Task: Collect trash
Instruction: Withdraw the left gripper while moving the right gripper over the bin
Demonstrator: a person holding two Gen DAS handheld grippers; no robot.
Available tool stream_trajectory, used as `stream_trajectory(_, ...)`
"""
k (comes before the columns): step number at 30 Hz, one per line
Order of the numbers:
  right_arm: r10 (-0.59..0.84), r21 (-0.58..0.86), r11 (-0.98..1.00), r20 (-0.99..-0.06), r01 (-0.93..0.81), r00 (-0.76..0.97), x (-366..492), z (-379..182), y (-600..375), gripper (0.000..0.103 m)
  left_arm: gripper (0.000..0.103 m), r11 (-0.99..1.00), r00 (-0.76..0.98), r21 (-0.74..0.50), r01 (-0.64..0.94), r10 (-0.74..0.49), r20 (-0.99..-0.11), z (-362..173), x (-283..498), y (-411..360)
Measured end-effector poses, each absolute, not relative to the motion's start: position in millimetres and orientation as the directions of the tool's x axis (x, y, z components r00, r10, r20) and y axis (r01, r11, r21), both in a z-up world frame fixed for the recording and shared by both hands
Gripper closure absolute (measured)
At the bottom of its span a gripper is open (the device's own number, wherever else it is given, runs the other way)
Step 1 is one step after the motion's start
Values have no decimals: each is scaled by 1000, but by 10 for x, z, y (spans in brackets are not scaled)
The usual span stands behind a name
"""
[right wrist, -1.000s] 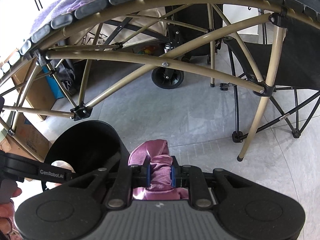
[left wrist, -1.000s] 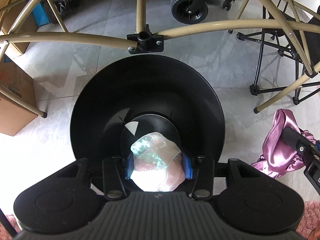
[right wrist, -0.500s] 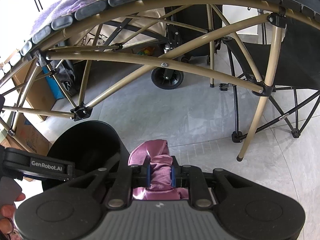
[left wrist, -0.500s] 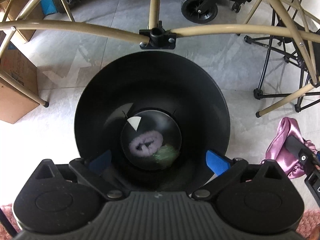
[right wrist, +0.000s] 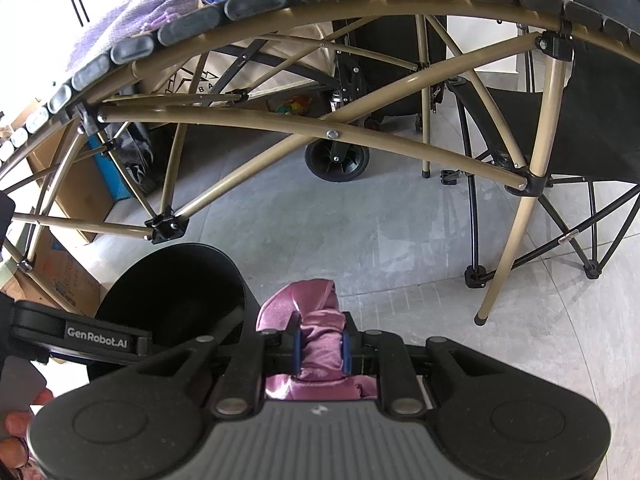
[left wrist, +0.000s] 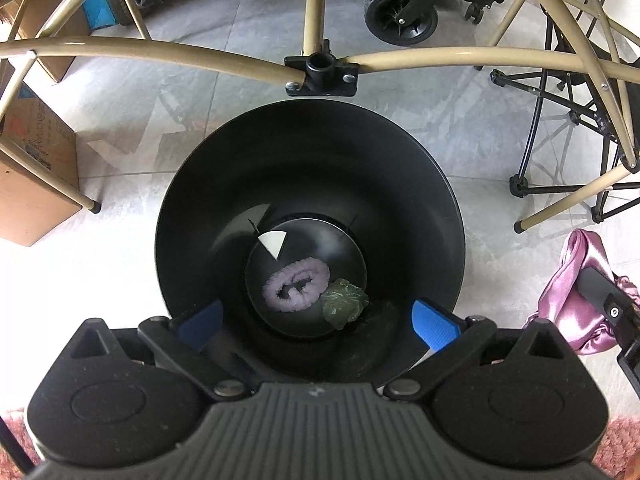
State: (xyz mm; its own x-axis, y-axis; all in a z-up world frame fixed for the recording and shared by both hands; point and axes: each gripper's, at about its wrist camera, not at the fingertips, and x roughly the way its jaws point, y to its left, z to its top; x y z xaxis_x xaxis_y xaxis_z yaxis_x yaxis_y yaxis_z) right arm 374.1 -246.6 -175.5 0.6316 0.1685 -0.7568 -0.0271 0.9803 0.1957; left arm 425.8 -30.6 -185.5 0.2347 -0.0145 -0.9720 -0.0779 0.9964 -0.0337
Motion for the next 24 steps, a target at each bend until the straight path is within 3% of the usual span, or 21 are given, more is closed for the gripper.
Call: stream_trajectory(24,278,187,961,-666,-205,693,3677,-1210,-1663,86,0,990,353,-54,-133,-4,-935,-1492,3914,400)
